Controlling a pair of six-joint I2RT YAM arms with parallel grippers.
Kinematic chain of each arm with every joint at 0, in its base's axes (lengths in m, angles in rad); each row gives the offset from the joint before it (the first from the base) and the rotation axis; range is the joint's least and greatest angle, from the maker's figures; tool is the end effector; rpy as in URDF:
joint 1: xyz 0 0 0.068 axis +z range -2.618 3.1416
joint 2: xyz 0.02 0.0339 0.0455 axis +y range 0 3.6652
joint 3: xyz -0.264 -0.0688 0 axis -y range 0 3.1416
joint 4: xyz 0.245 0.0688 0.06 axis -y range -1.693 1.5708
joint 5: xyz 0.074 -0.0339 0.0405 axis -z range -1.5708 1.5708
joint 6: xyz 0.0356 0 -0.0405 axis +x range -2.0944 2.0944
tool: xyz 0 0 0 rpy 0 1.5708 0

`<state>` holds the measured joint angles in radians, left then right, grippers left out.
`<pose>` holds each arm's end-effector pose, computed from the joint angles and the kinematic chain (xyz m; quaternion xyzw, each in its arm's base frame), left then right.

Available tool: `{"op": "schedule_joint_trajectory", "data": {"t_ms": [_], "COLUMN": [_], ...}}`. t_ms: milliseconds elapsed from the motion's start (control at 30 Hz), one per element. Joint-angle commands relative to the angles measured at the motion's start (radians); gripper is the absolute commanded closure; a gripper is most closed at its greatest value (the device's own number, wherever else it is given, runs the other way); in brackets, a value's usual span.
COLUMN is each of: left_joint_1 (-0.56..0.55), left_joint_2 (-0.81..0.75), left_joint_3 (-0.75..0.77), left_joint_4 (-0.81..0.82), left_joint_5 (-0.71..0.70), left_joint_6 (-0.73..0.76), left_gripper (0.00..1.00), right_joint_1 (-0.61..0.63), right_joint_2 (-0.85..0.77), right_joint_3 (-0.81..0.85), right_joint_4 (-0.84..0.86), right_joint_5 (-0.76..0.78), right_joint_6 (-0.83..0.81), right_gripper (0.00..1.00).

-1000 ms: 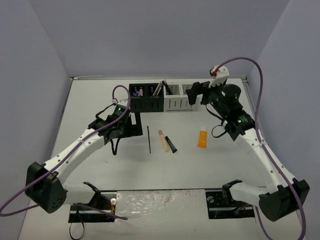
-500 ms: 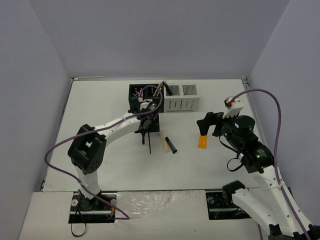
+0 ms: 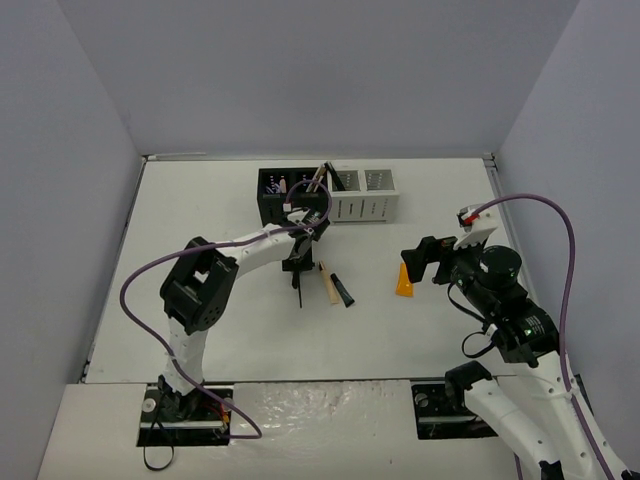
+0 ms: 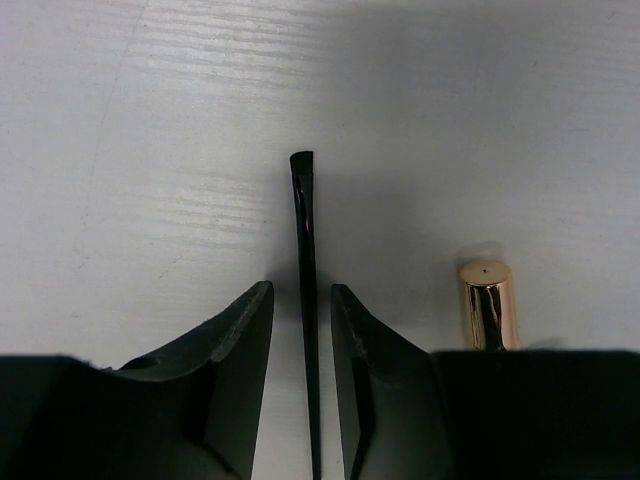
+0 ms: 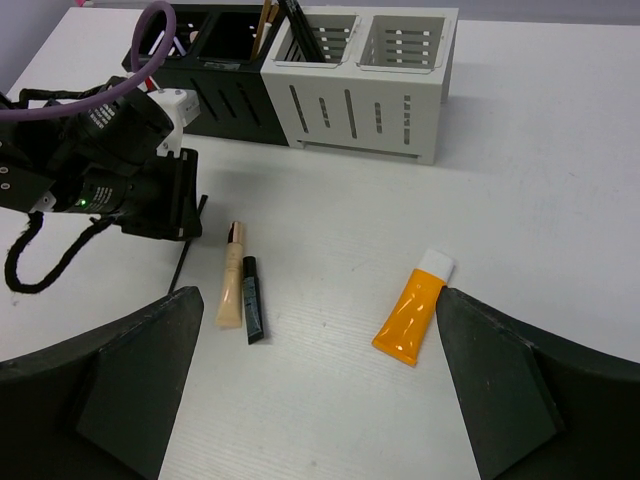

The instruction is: Organize the makeup

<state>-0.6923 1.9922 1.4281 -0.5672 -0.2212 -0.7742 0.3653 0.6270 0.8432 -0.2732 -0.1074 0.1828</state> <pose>0.3232 -0.2578 0.1757 -0.0637 0.9682 -0.0650 0.2331 0.1311 0.0542 0.3733 -0.1029 0.7195 0.2231 0.6495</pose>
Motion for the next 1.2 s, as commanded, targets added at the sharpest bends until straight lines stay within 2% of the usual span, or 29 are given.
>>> {"op": "schedule_joint_trajectory", "data": {"t_ms": [0,100,167,333,467,600,700,833,1000,1167], "left_joint_1": [0.006,0.007,0.007,0.021,0.017,0.016,0.016,0.017,0.023,0.049], "left_joint_2": [-0.008,-0.004,-0.021,-0.100,-0.245,-0.456,-0.515,-0.487,-0.291,-0.114], "left_joint_3": [0.016,-0.024,-0.056,-0.154,-0.218,-0.245,-0.226,-0.126,0.034,0.197], "left_joint_4": [0.022,0.041,0.057,0.111,0.213,0.416,0.626,0.877,1.208,1.363], "left_joint_5": [-0.006,0.008,0.021,0.046,0.057,0.045,0.022,0.025,0.090,0.130], "left_joint_6": [-0.025,-0.039,-0.042,-0.039,-0.024,0.050,0.112,0.244,0.388,0.421], "left_gripper": [0.80,0.97,1.00,1.00,1.00,1.00,1.00,1.00,1.00,1.00], "right_joint_1": [-0.003,-0.003,-0.003,-0.003,-0.003,-0.003,-0.003,-0.003,-0.003,-0.003], "right_joint_2": [-0.001,-0.003,-0.004,-0.006,-0.004,-0.007,-0.006,-0.010,-0.018,-0.012], "right_joint_3": [-0.002,0.000,0.005,-0.001,0.005,0.011,0.014,0.019,0.029,0.039], "right_joint_4": [0.043,0.042,0.042,0.041,0.040,0.042,0.042,0.042,0.059,0.067], "right_joint_5": [0.023,0.026,0.025,0.013,0.008,0.006,-0.001,-0.016,-0.039,-0.064], "right_joint_6": [-0.015,-0.014,-0.013,-0.008,-0.004,0.008,0.025,0.034,0.043,0.040], "right_gripper": [0.00,0.00,0.00,0.00,0.00,0.00,0.00,0.00,0.00,0.00]}}
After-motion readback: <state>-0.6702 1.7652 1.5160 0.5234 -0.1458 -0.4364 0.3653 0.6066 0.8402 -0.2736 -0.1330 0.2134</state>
